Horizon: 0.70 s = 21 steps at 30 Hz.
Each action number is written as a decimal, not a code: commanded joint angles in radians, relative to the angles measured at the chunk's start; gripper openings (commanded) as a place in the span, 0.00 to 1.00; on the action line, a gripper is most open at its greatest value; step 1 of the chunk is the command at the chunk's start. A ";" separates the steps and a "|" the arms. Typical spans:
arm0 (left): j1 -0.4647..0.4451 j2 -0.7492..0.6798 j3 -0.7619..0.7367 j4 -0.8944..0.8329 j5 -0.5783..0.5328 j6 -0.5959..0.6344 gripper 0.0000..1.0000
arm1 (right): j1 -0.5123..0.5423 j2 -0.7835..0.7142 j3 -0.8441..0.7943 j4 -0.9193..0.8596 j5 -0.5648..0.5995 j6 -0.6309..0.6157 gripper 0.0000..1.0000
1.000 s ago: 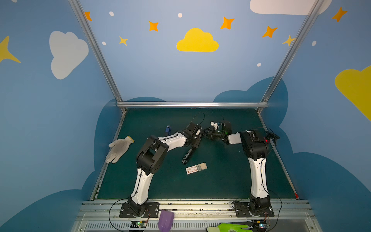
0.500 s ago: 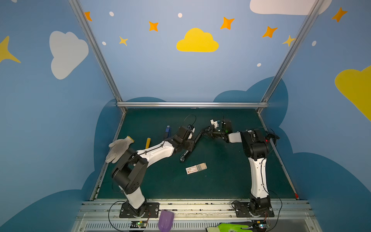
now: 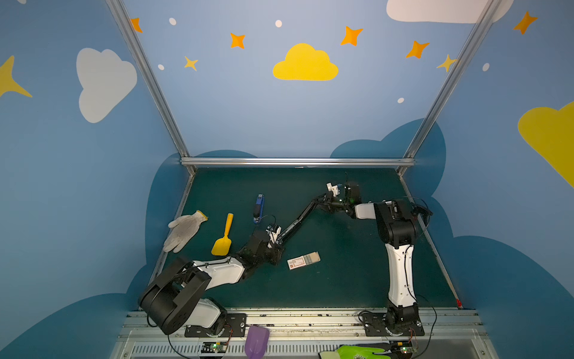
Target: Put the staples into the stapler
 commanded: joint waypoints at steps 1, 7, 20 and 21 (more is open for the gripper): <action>0.037 0.036 0.013 0.160 0.029 0.005 0.46 | 0.006 -0.047 0.033 -0.012 -0.034 -0.007 0.09; 0.125 0.134 0.041 0.240 0.179 -0.004 0.46 | 0.008 -0.041 0.042 -0.023 -0.037 -0.013 0.09; 0.139 0.193 0.031 0.271 0.294 -0.003 0.34 | 0.007 -0.021 0.053 -0.019 -0.034 -0.010 0.08; 0.135 0.190 0.028 0.266 0.284 0.002 0.34 | 0.007 -0.021 0.054 -0.021 -0.034 -0.010 0.09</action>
